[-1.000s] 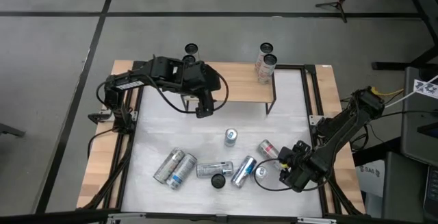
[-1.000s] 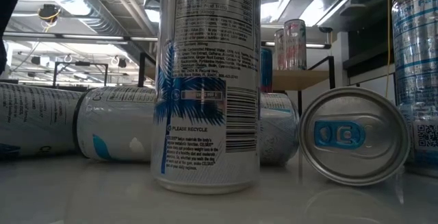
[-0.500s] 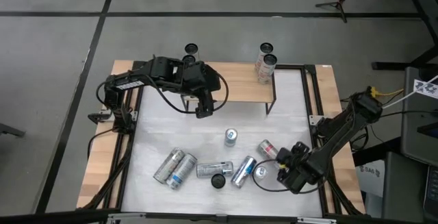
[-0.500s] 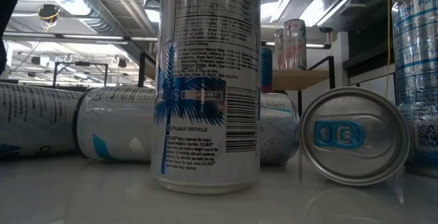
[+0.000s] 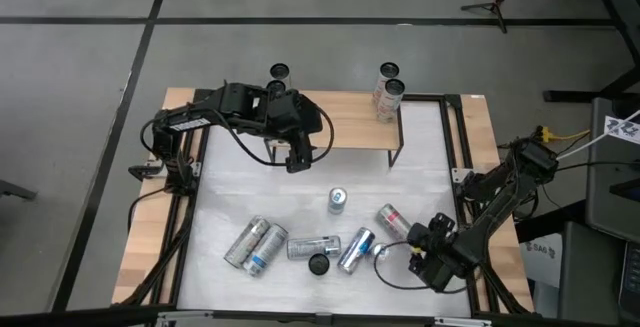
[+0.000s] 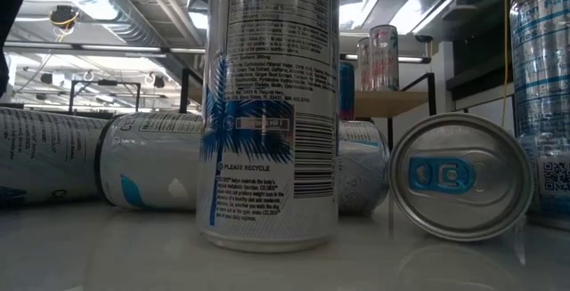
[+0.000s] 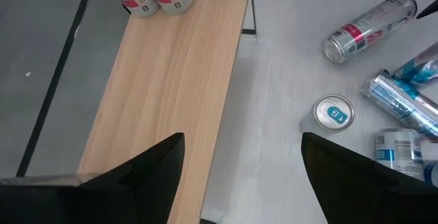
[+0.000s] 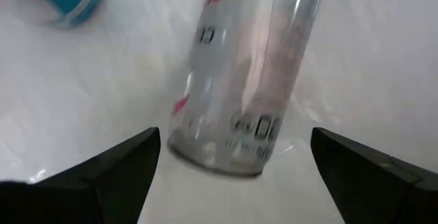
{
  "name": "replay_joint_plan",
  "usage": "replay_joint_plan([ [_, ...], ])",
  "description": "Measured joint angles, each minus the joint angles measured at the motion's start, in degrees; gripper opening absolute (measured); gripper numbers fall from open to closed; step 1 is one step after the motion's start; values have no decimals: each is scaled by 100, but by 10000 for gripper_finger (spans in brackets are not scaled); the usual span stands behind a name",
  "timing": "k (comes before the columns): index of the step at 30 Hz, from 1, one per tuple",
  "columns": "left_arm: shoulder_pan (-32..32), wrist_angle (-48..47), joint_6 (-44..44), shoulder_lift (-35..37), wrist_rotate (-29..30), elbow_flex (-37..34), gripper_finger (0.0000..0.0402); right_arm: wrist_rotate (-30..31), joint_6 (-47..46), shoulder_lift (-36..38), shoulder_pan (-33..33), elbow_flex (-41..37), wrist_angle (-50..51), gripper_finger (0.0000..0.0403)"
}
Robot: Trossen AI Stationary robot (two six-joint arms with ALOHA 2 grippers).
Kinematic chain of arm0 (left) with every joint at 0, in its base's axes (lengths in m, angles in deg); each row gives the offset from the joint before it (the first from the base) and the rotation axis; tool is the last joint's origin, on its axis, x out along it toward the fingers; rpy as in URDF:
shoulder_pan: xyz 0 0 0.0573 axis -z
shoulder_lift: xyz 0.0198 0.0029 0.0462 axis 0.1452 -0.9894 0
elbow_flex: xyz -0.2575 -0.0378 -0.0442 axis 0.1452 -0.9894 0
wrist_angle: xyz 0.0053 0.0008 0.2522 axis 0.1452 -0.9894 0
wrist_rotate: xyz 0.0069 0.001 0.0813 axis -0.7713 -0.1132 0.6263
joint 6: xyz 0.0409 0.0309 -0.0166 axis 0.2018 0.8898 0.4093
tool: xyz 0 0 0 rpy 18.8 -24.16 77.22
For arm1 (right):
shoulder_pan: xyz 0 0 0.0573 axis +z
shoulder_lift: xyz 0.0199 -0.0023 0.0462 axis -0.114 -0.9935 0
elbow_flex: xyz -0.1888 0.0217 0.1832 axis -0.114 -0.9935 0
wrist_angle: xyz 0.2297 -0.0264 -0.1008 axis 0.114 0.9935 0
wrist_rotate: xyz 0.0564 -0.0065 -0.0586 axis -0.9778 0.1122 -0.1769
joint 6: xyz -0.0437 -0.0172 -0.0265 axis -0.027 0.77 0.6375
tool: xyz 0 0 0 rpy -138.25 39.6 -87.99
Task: Sort soda cans
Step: Put the white pink soda can on the shelf and align with other white pink soda cans
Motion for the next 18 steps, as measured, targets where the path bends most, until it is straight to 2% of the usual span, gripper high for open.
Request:
replay_joint_plan([
  [5, 48, 0, -27, 0, 0, 0, 284, 606, -853, 0, 549, 0, 148, 374],
  [16, 133, 4, -104, 0, 2, 0, 284, 2608, -2910, -130, 1847, -27, 615, 374],
  [18, 137, 4, -154, 0, 2, 0, 284, 2807, -3216, -216, 2033, -133, 570, 374],
])
